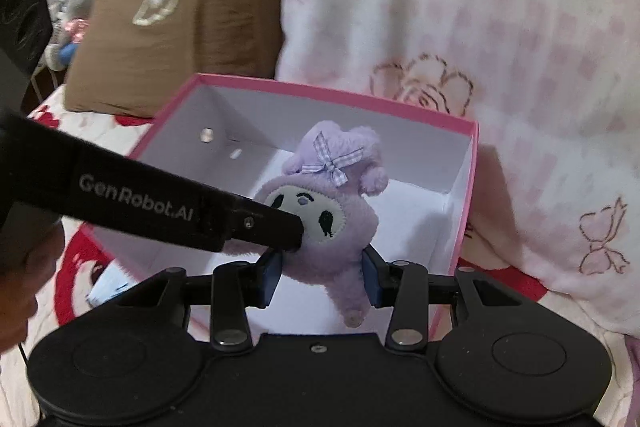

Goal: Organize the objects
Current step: 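Lift the purple plush toy with the left tool and carry it over the pink box, then lower the plush toy into the pink box and open the left tool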

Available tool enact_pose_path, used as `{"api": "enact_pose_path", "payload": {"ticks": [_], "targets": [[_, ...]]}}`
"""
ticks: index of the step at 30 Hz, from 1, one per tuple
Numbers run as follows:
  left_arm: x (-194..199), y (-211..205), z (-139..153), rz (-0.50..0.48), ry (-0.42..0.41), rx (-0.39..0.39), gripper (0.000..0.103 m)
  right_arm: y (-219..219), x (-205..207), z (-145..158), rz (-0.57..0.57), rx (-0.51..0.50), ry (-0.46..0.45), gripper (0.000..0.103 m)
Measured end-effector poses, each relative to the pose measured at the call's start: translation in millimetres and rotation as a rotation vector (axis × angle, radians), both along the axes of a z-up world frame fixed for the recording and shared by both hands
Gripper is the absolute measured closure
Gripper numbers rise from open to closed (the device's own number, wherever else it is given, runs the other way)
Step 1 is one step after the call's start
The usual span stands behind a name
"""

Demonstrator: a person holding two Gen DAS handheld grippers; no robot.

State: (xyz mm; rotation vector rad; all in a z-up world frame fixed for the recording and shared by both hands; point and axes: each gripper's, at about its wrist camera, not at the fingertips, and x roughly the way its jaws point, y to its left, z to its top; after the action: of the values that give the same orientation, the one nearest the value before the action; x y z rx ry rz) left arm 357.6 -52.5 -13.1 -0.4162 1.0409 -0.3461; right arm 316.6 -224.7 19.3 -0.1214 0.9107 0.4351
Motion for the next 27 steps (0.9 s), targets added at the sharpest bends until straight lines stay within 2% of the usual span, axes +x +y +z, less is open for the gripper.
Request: {"api": "enact_pose_path", "payload": {"ticks": [7,17,21,24,27], "targets": [[29,14,-28,0.017,0.084,-0.075,0.071,14,28,-16,-0.003,-0.091,0.039,0.056],[40,16,-57,0.010,0.129,-0.087,0.071,33,38,-40,0.038,-0.200,0.070,0.056],[37,19,-59,-0.007,0.100,-0.079,0.073,40,34,-45,0.038,-0.207,0.066,0.056],[39,16,-60,-0.008,0.100,-0.067,0.074,49,29,-47,0.062,-0.253,0.043,0.056],[45,8,-66,0.000,0.130,-0.122,0.074,55,31,-53,0.065,-0.287,0.055,0.061]]}}
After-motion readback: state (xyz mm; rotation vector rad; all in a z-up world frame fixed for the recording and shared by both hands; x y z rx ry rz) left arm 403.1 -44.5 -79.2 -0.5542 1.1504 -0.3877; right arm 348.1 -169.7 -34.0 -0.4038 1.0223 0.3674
